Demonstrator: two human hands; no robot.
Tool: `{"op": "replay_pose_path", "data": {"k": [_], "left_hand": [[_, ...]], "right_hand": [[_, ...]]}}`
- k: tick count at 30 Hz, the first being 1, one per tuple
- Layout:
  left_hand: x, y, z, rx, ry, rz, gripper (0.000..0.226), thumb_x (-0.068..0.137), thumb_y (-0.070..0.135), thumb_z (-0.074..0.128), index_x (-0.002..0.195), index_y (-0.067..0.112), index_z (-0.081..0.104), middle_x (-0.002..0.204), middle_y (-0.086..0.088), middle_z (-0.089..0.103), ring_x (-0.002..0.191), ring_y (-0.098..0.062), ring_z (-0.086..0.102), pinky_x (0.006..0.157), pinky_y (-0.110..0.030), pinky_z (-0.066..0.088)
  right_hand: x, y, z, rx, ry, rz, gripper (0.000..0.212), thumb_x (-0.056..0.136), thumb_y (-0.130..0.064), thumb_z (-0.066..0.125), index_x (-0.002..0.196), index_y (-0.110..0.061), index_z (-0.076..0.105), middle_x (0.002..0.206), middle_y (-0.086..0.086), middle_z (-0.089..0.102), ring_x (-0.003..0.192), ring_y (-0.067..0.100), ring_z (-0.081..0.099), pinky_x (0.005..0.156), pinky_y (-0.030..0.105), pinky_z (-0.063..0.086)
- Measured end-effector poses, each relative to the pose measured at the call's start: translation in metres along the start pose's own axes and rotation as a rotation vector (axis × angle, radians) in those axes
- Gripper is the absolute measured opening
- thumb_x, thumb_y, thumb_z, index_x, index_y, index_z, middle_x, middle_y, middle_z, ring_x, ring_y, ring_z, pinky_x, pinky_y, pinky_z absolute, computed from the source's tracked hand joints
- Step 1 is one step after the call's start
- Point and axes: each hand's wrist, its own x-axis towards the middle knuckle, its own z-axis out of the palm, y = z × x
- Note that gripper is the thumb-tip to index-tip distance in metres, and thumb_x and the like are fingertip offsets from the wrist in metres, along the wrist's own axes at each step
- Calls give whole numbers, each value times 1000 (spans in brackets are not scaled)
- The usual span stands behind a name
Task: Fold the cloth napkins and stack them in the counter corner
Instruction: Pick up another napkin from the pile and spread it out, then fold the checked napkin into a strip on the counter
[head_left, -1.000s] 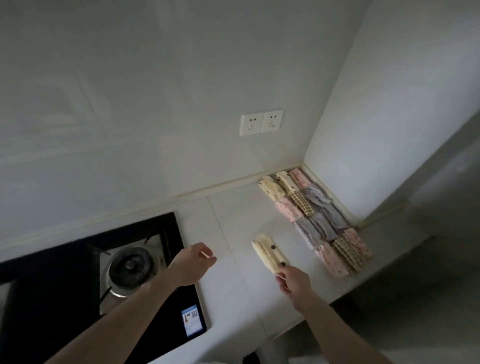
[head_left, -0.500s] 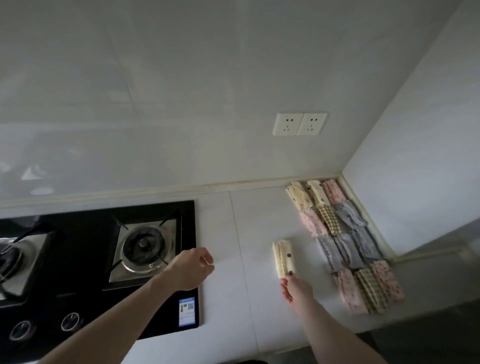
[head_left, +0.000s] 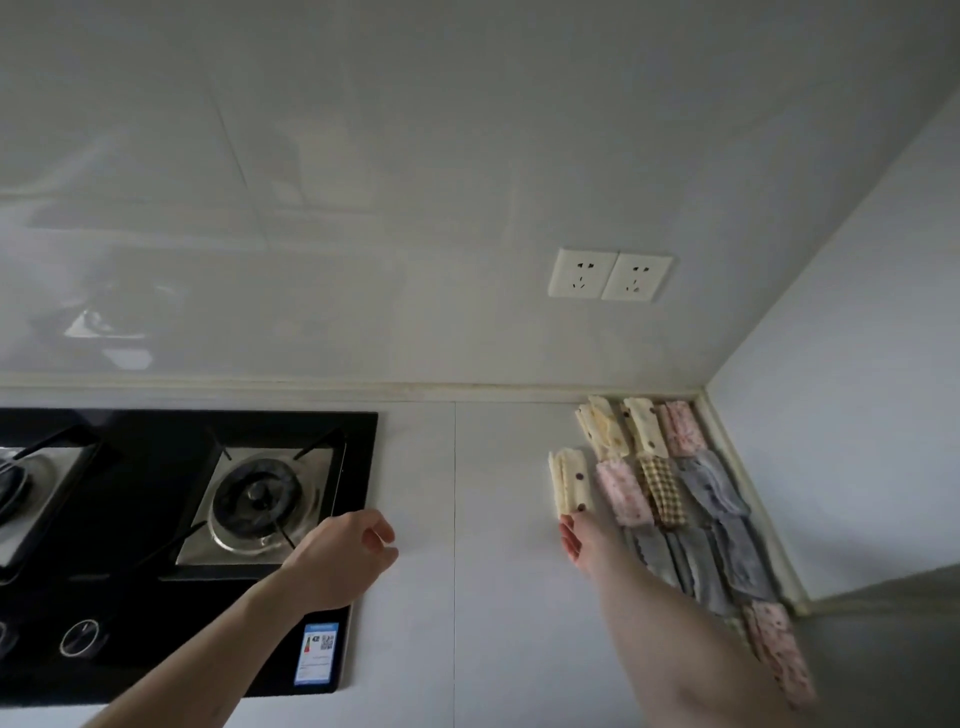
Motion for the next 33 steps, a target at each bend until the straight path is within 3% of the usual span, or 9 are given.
{"op": "replay_pose_path", "data": {"k": [7,9,12,16,18,20,23,26,33], "left_hand": [[4,3,5,-60,40,-44,14,94,39,65,107,36,64,94,15,69,87,-2,65,86,-30,56],[5,-1,5,-67,50,-55,14,94,40,66,107,36,65,93,15,70,87,-1,65,86,-30,56],[7,-8,3,-73,61,-82,14,92,40,66,105,37,66,91,15,71,86,-2,66,86,-33,57],[8,-13,0,-86,69,-114,15,91,41,68,104,35,67,90,16,71,84,-1,67,85,-33,57],[10,-14,-1,-90,74,-119,16,90,42,68,104,36,67,90,16,72,84,0,67,85,-33,58],[10,-13,-2,-88,71,-118,16,90,42,69,104,36,68,90,16,72,84,0,67,85,-32,58],[7,-13,-3,-80,70,-118,16,90,42,69,105,36,68,91,17,71,86,0,67,85,-30,57],[-3,-16,0,-101,61,-125,17,90,40,69,106,35,69,92,17,71,88,0,67,87,-30,57],[-63,-62,2,-200,80,-208,20,91,37,69,110,36,68,102,17,68,93,-3,67,89,-29,57]], "right_hand": [[24,-46,22,15,-37,-64,24,101,-6,46,121,-14,57,89,6,62,74,18,61,64,28,52],[34,-56,27,-2,-23,-74,23,101,-5,46,119,-15,55,90,7,62,75,19,61,62,28,54],[47,-68,37,-44,-45,-69,27,102,-6,43,123,-18,56,91,6,61,75,18,60,42,20,52],[53,-81,47,-56,-36,-73,20,100,-2,48,109,-17,57,86,6,56,69,16,55,55,24,51],[67,-76,45,-158,-6,-110,21,94,-10,50,111,-15,61,79,5,53,59,15,50,44,23,45],[92,-58,39,-301,-31,-125,25,84,-16,53,107,-10,63,77,6,54,57,17,53,47,24,47],[57,-42,35,-613,38,-192,29,82,-17,56,100,1,71,82,15,66,73,29,67,70,36,54],[20,-8,35,-979,26,-397,44,96,-27,60,129,2,62,134,22,61,127,33,57,105,35,45],[-61,90,46,-1290,-103,-574,59,90,-29,68,142,-14,43,143,12,42,134,31,45,111,33,36]]}}
